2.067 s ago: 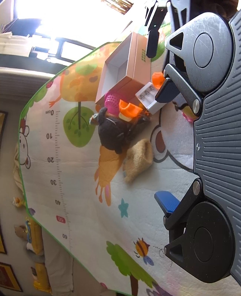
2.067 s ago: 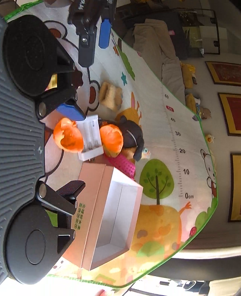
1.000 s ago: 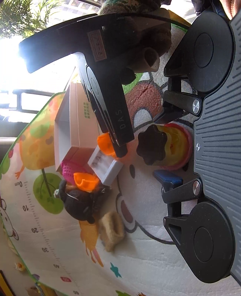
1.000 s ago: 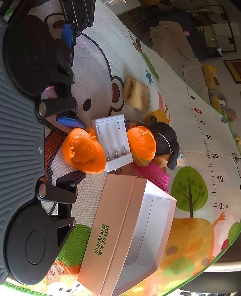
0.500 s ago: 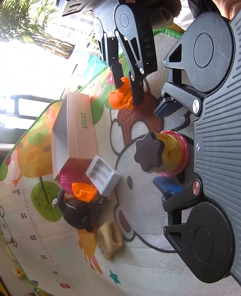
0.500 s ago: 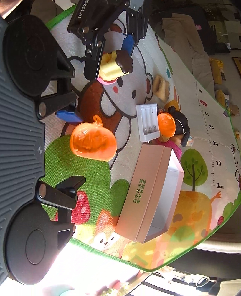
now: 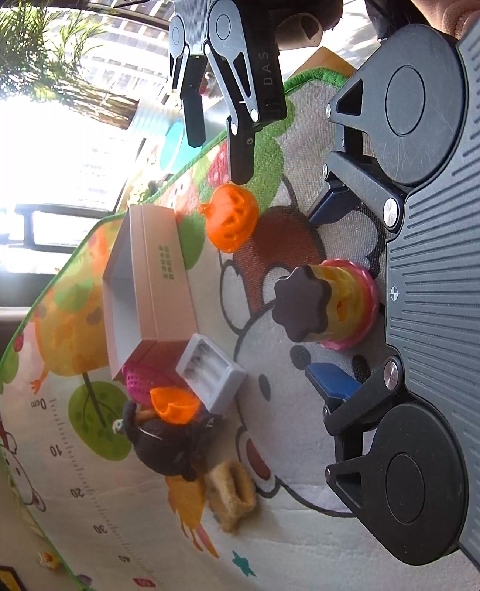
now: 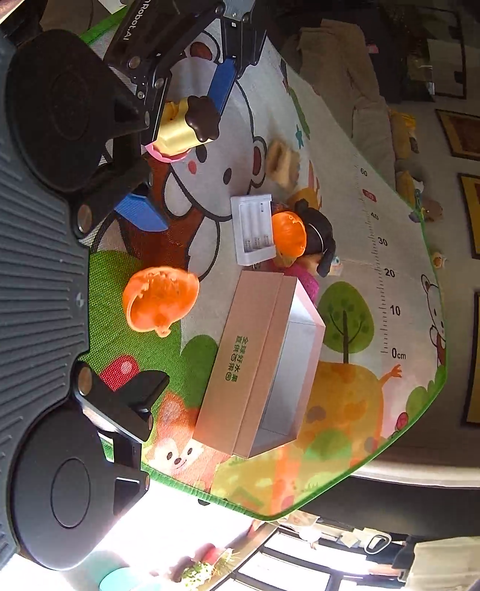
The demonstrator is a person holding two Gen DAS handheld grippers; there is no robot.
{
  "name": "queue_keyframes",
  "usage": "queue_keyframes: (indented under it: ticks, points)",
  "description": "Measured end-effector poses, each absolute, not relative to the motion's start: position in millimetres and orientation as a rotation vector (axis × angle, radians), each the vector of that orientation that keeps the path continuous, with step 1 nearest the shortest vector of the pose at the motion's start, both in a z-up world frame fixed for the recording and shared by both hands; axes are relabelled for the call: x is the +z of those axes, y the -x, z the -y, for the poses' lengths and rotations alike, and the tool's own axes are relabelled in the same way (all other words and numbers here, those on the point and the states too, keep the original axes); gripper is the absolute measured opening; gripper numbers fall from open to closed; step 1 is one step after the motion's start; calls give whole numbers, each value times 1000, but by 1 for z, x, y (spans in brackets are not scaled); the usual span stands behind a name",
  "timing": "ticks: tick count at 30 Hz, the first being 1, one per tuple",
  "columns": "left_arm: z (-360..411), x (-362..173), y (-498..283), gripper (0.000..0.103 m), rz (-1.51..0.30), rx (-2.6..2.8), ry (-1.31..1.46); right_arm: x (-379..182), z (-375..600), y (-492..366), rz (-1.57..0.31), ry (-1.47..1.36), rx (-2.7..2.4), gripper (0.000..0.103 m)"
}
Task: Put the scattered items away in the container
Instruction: 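Grasp an orange pumpkin shell half with the right gripper while the left holds the pudding toy, then lower the pudding toy and orange shell into the pink box and open both grippers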
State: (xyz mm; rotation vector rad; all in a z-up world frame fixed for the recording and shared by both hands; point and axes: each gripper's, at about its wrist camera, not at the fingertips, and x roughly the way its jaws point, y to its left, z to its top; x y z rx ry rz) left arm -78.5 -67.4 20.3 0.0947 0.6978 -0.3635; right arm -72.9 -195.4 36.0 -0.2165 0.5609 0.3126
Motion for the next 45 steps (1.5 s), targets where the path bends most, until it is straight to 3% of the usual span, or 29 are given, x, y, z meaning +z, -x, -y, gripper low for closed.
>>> queue_keyframes:
  ticks: [8,14,16,17,23,26,27,32,33,45]
  points:
    - [60,20,77,91,-703,-321,-92,26,192,47,-632,169,288,83]
    - [61,20,78,92,-704,-341,-81,21,196,41,-674,137,302,61]
    - [62,20,78,92,-704,-348,-78,20,196,39,-681,135,297,45]
    - [62,20,78,92,-704,-350,-77,20,196,39,-684,132,298,42]
    - [64,21,75,88,-696,-336,-66,23,196,47,-672,151,301,42]
    - [68,21,72,73,-696,-341,-89,26,198,52,-665,160,300,42]
    - [70,21,72,64,-698,-345,-101,28,199,53,-662,163,299,42]
    - [81,25,79,59,-684,-371,-182,38,207,61,-642,174,290,42]
    - [84,28,81,48,-674,-380,-197,39,209,61,-642,174,292,42]
    - [111,58,37,48,-585,-500,-270,45,232,36,-686,197,271,42]
